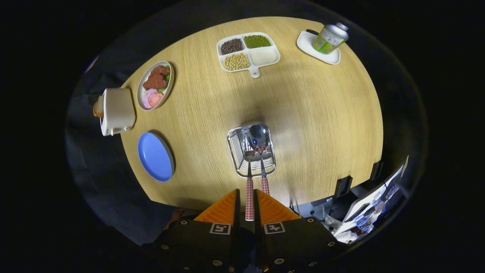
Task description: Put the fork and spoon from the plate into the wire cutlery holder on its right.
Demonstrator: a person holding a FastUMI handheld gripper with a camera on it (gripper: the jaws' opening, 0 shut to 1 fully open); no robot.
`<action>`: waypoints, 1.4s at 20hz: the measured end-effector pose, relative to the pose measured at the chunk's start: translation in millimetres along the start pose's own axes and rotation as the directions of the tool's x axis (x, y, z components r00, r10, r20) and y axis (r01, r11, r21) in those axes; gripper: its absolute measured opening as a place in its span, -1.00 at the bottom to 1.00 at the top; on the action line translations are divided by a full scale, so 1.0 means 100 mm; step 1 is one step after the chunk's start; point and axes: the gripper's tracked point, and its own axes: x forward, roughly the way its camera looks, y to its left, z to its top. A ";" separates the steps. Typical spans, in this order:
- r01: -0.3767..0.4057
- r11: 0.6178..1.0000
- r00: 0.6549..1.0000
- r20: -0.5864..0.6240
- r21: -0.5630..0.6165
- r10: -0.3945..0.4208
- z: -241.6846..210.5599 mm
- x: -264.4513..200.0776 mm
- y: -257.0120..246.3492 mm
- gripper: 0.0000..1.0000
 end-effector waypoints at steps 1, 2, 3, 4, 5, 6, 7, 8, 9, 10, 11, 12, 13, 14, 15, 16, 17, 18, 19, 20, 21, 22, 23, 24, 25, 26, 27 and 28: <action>-0.023 1.000 0.999 0.041 0.009 0.023 0.06 -0.06 0.04 -0.66; -0.045 0.999 0.996 0.081 0.021 0.043 0.11 -0.11 0.07 -0.64; -0.073 0.997 0.990 0.121 0.026 0.069 0.17 -0.17 0.12 -0.62; -0.093 0.995 0.984 0.157 0.027 0.087 0.19 -0.23 0.13 -0.61; -0.102 0.995 0.975 0.203 0.021 0.095 0.22 -0.29 0.15 -0.56; -0.099 0.995 0.964 0.248 0.005 0.095 0.24 -0.36 0.10 -0.54; -0.089 0.996 0.951 0.298 -0.007 0.087 0.27 -0.44 0.08 -0.49; -0.082 0.996 0.932 0.354 -0.022 0.085 0.32 -0.51 0.08 -0.45; -0.079 0.996 0.909 0.409 -0.035 0.086 0.36 -0.60 0.09 -0.38; -0.081 0.996 0.879 0.468 -0.044 0.092 0.39 -0.71 0.11 -0.31; -0.080 0.995 0.845 0.525 -0.055 0.096 0.45 -0.80 0.13 -0.17; -0.075 0.995 0.809 0.580 -0.067 0.099 0.48 -0.92 0.14 -0.13; -0.065 0.995 0.769 0.631 -0.077 0.099 0.52 -1.02 0.14 0.02; -0.056 0.995 0.730 0.677 -0.085 0.099 0.54 -1.13 0.14 0.12; -0.048 0.995 0.692 0.715 -0.090 0.098 0.55 -1.21 0.14 0.31; -0.036 0.995 0.662 0.744 -0.090 0.091 0.56 -1.26 0.14 0.40; -0.022 0.996 0.629 0.773 -0.088 0.082 0.58 -1.31 0.13 0.52; -0.007 0.997 0.590 0.804 -0.083 0.071 0.58 -1.40 0.12 0.56; 0.008 0.996 0.547 0.835 -0.086 0.068 0.58 -1.51 0.11 0.62; 0.021 0.995 0.497 0.865 -0.093 0.070 0.57 -1.61 0.12 0.65; 0.034 0.994 0.450 0.889 -0.108 0.081 0.58 -1.72 0.15 0.65; 0.046 0.991 0.408 0.908 -0.124 0.095 0.54 -1.78 0.20 0.65; 0.066 0.989 0.362 0.927 -0.132 0.099 0.54 -1.85 0.21 0.66; 0.087 0.987 0.320 0.942 -0.134 0.100 0.53 -1.92 0.23 0.66; 0.105 0.985 0.277 0.956 -0.135 0.101 0.51 -1.99 0.25 0.67; 0.123 0.984 0.229 0.968 -0.132 0.101 0.50 -2.08 0.27 0.67; 0.137 0.982 0.181 0.978 -0.133 0.107 0.48 -2.17 0.30 0.68; 0.150 0.980 0.137 0.984 -0.131 0.111 0.45 -2.25 0.33 0.68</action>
